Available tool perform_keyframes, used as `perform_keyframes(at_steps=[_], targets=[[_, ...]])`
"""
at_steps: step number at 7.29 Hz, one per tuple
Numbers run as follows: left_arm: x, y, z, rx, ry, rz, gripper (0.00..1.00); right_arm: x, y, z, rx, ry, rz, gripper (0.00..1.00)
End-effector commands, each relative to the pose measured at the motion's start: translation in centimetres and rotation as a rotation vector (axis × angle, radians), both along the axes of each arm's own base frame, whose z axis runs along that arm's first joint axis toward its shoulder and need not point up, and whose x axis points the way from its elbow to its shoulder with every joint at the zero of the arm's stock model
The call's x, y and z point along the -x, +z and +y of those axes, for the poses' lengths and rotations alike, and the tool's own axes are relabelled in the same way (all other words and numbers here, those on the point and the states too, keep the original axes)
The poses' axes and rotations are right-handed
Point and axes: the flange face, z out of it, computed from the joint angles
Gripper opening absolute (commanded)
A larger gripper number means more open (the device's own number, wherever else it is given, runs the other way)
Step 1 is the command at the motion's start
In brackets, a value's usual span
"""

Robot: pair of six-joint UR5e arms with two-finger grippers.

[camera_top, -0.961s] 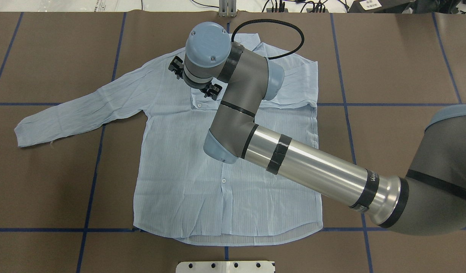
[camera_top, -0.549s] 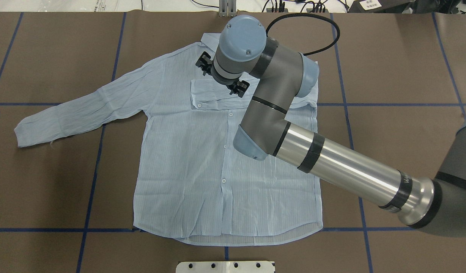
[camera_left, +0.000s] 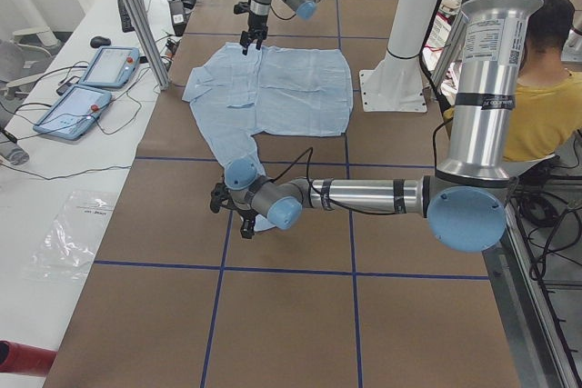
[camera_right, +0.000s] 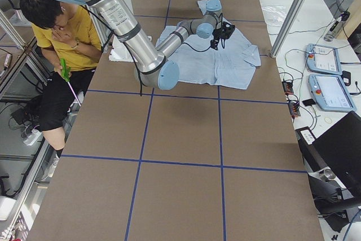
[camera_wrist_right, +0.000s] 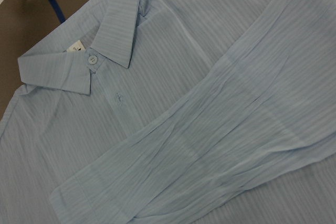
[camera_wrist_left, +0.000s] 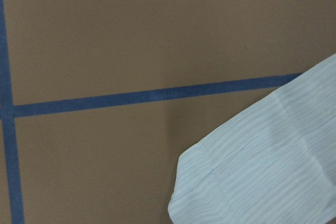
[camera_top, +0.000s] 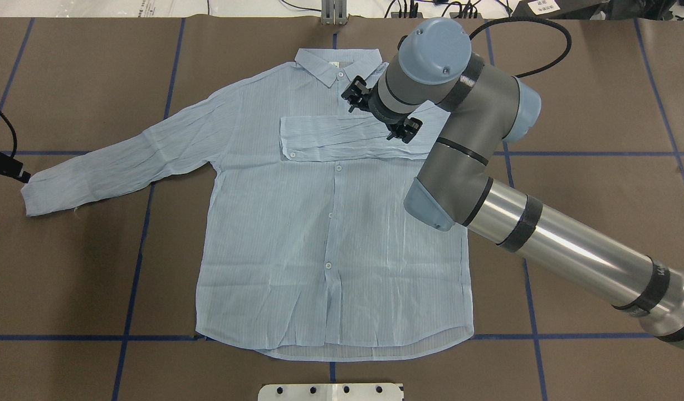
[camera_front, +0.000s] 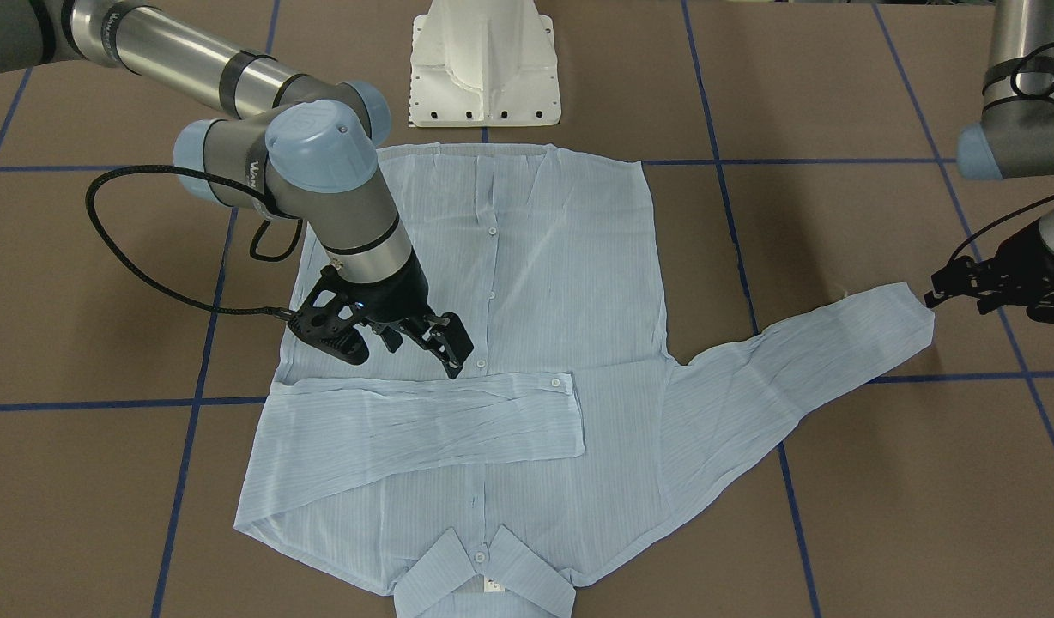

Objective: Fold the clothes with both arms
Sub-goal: 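Release the sleeve on the chest while the left gripper grasps the other cuff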

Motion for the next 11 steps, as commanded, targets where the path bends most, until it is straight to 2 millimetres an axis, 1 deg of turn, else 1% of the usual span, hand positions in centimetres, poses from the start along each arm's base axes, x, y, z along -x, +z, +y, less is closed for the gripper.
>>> perform_keyframes(at_steps=[1,2,4,5,6,7,8,9,10,11], targets=[[-1.8,0.7,-0.1,0.022,0.020,-0.008,0.89,-0.2,1.1,0.0,0.007,0.001,0.011,1.00],[-1.9,0.7,0.0,0.022,0.023,-0.006,0.88,-0.3,1.4,0.1,0.009,0.000,0.012,1.00],[-3.2,1.9,0.5,0.030,0.047,-0.010,0.74,-0.2,1.5,0.2,0.008,-0.001,0.013,0.99],[-3.2,2.7,0.5,0.032,0.046,-0.012,0.66,-0.2,1.7,0.2,0.008,0.002,0.016,0.99],[-3.1,2.9,0.6,0.030,0.045,-0.011,0.59,-0.2,1.7,0.2,0.006,0.002,0.014,0.99],[-3.2,2.7,0.6,0.028,0.045,-0.008,0.39,-0.3,1.3,0.3,0.002,0.002,0.010,0.99],[-3.2,3.0,0.5,0.031,0.044,-0.011,0.00,-0.5,1.1,0.4,-0.002,0.002,0.005,0.99],[-3.5,1.7,-0.1,0.017,0.044,0.000,0.00,-0.5,1.1,0.4,-0.002,0.002,0.005,0.99],[-3.8,0.8,-0.3,0.023,0.060,0.030,0.00,-0.9,1.1,0.5,-0.005,0.007,0.004,0.99],[-4.4,-0.9,-0.5,0.053,0.080,0.099,0.00,-2.1,2.1,1.6,-0.007,0.001,-0.005,0.99]])
